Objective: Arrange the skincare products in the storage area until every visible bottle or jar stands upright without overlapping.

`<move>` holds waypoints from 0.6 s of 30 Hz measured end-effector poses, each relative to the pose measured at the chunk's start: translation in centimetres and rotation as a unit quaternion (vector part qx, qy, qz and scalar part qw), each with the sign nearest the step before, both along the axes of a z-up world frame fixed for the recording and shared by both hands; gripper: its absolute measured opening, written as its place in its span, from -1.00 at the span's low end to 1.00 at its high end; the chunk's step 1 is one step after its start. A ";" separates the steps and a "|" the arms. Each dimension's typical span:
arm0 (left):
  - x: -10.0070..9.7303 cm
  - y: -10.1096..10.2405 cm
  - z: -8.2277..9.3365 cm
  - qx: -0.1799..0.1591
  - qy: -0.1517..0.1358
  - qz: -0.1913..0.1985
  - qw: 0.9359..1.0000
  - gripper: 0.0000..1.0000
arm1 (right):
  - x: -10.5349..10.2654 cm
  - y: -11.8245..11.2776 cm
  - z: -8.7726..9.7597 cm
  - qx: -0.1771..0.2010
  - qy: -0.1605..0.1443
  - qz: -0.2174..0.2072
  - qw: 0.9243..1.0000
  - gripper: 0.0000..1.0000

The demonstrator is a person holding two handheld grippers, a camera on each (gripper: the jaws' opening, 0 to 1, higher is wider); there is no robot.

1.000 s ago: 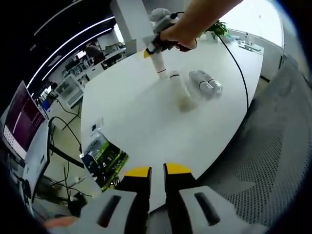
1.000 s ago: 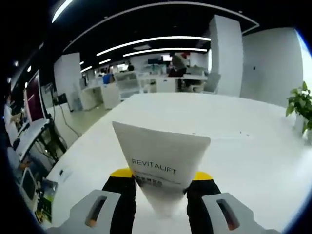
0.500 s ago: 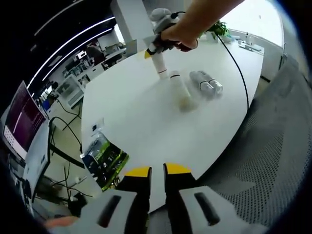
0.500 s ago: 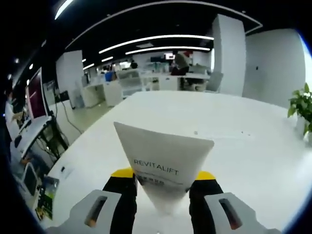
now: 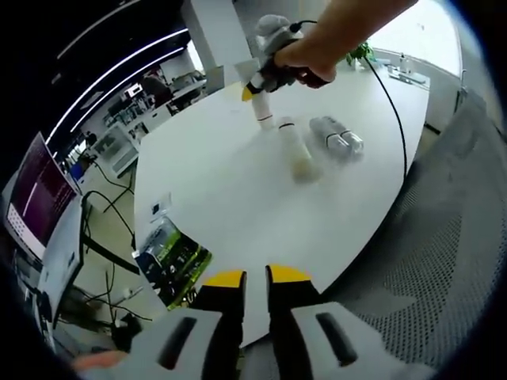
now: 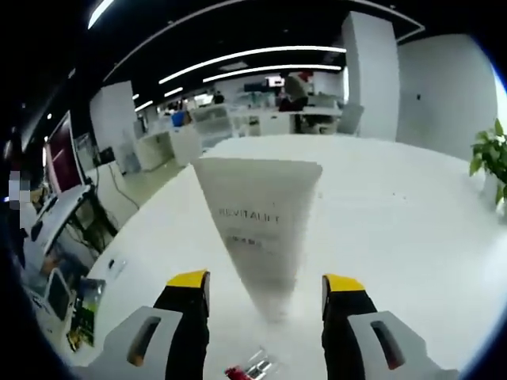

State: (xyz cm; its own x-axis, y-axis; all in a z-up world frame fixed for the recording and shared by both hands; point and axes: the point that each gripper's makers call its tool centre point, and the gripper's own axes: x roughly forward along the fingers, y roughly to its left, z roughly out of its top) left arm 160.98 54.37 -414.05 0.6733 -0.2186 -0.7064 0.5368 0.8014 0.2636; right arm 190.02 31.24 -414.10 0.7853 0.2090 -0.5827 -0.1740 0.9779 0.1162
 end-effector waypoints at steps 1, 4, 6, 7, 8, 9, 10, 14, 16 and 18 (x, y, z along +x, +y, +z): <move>0.0 0.0 0.0 0.000 0.000 0.000 1.000 -0.90 | -0.7 -0.1 -0.4 0.002 0.010 -0.001 1.000 0.22; 0.0 0.0 0.0 0.000 0.000 0.001 1.000 -0.90 | -2.8 -0.2 -1.6 0.006 0.039 -0.002 0.999 0.29; -0.1 0.0 0.0 0.001 0.001 0.000 1.000 -0.90 | -4.1 -0.3 -2.4 0.007 0.058 -0.002 0.998 0.31; -0.1 0.0 0.0 0.001 0.001 0.001 1.000 -0.90 | -4.8 -0.3 -2.8 0.006 0.072 -0.002 0.997 0.33; -0.1 0.0 0.0 0.001 0.001 0.001 1.000 -0.91 | -5.5 -0.3 -3.3 0.004 0.085 -0.003 0.996 0.33; -0.1 0.0 0.0 0.001 0.001 0.001 1.000 -0.91 | -6.1 -0.3 -3.7 0.003 0.098 -0.004 0.995 0.29; -0.1 0.0 0.0 0.001 0.001 0.001 1.000 -0.91 | -6.5 -0.3 -4.1 0.005 0.108 -0.005 0.994 0.28; -0.1 0.1 0.0 0.002 0.002 0.000 1.000 -0.92 | -7.7 0.1 -5.0 0.016 0.133 -0.009 0.991 0.32; -0.1 0.1 0.0 0.002 0.002 0.000 1.000 -0.92 | -8.1 0.4 -5.2 0.020 0.139 -0.008 0.990 0.35; -0.1 0.1 0.0 0.003 0.003 0.000 1.000 -0.92 | -8.4 0.8 -5.4 0.020 0.146 -0.003 0.989 0.35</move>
